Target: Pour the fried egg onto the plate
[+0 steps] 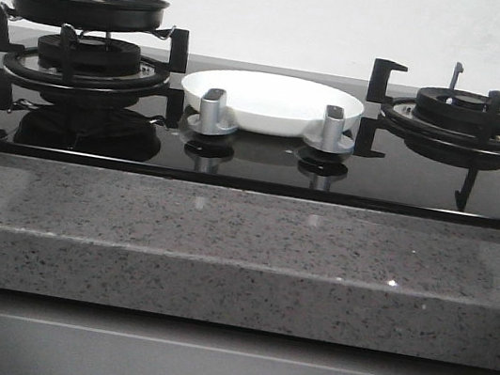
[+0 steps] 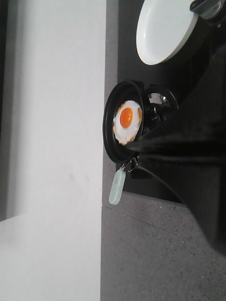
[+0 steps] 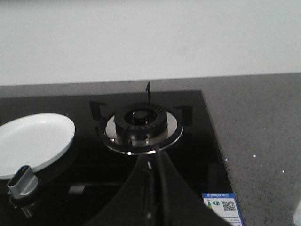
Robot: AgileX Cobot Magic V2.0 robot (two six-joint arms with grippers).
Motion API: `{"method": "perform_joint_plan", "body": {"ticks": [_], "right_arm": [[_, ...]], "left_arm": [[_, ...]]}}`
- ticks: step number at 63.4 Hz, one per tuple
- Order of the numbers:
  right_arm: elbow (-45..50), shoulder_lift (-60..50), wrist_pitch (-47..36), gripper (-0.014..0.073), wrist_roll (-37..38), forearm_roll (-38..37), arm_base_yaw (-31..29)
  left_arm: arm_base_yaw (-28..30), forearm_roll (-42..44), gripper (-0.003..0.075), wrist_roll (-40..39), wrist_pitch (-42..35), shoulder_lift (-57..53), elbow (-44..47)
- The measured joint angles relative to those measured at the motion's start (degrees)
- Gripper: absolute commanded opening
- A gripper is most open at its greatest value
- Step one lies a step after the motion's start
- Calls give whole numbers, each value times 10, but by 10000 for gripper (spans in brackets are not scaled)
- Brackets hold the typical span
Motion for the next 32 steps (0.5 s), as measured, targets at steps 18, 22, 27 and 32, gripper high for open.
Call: {"method": "perform_joint_plan", "body": {"ticks": [18,22,27,32], "right_arm": [[-42,118,31,458,0,0,0],[-42,120,31,585,0,0,0],[-42,120,31,608,0,0,0],[-42,120,31,595,0,0,0]], "left_arm": [[0,2,440,0,-11,75,-27],[0,2,585,0,-12,75,-29],[0,2,644,0,-12,75,-29],[0,2,638,0,-13,75,-30]]}}
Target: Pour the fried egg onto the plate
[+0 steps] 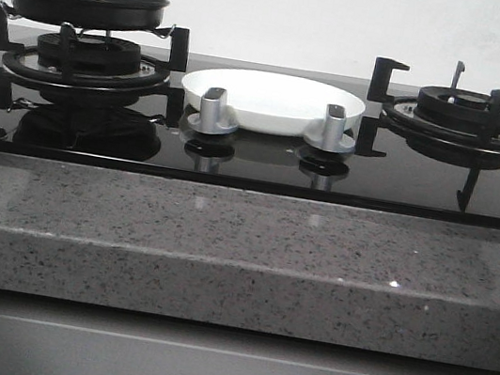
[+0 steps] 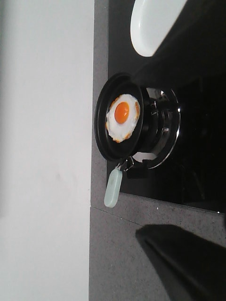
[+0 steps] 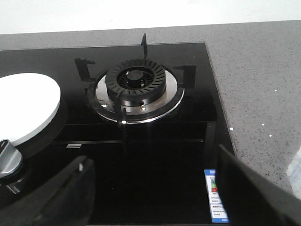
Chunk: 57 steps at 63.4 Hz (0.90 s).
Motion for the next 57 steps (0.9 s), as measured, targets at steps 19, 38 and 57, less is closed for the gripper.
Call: {"method": "perform_joint_plan", "body": {"ticks": [19,38,57], "right_arm": [[-12,28,8,596,0,0,0],[-132,223,53,596,0,0,14],[-320,453,133,596,0,0,118]], "left_arm": [[0,0,638,0,8,0,0],[0,0,638,0,8,0,3],[0,0,638,0,8,0,4]]}}
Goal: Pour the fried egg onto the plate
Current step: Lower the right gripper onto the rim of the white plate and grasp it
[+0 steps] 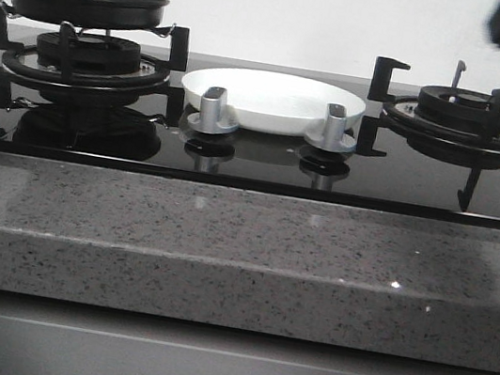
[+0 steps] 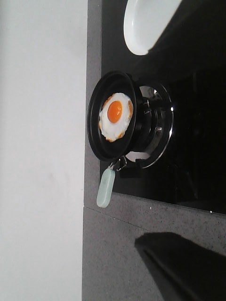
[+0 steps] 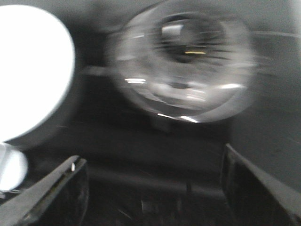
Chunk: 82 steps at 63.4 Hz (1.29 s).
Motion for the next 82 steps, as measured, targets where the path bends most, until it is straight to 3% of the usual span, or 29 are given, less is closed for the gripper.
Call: {"method": "perform_joint_plan", "body": {"ticks": [22,44,82], "right_arm": [[-298,244,151,587,0,1,52],[-570,430,306,334,-18,7,55],[-611,473,318,323,-62,36,39]], "left_arm": [[0,0,638,0,0,0,0],[0,0,638,0,0,0,0],[0,1,638,0,-6,0,0]]}}
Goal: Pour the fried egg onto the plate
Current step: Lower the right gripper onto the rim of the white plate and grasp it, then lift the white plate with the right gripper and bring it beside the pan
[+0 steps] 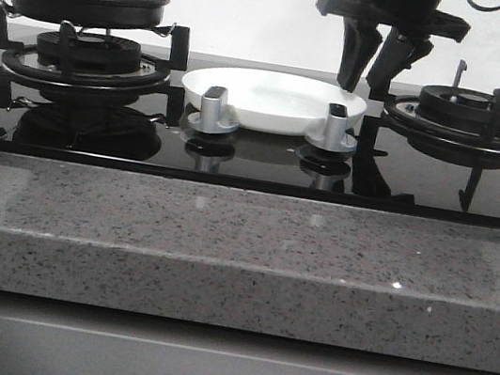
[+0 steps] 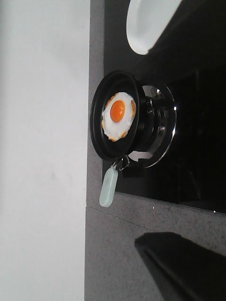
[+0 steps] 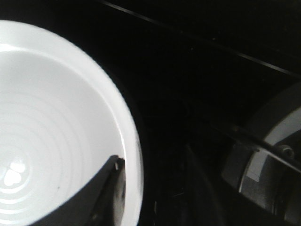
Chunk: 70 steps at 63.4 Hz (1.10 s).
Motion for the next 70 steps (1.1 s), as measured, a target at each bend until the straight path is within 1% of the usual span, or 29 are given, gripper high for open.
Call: {"method": "perform_joint_plan", "body": {"ticks": [19,26,33,43,47,58,70], "right_arm": [[0,17,0,321,-1,12,0],[0,24,0,281,-1,13,0],[0,24,0,174,-1,16,0],[0,24,-1,-63,-1,20,0],[-3,24,-1,-118,-1,25,0],[-9,24,0,-117,-1,26,-3],[-40,22,5,-117,0,31,-6]], "left_arm": [[0,0,638,0,0,0,0],[0,0,638,0,0,0,0],[0,0,638,0,0,0,0],[0,0,638,0,0,0,0],[0,0,638,0,0,0,0],[0,0,638,0,0,0,0],[0,0,638,0,0,0,0]]}}
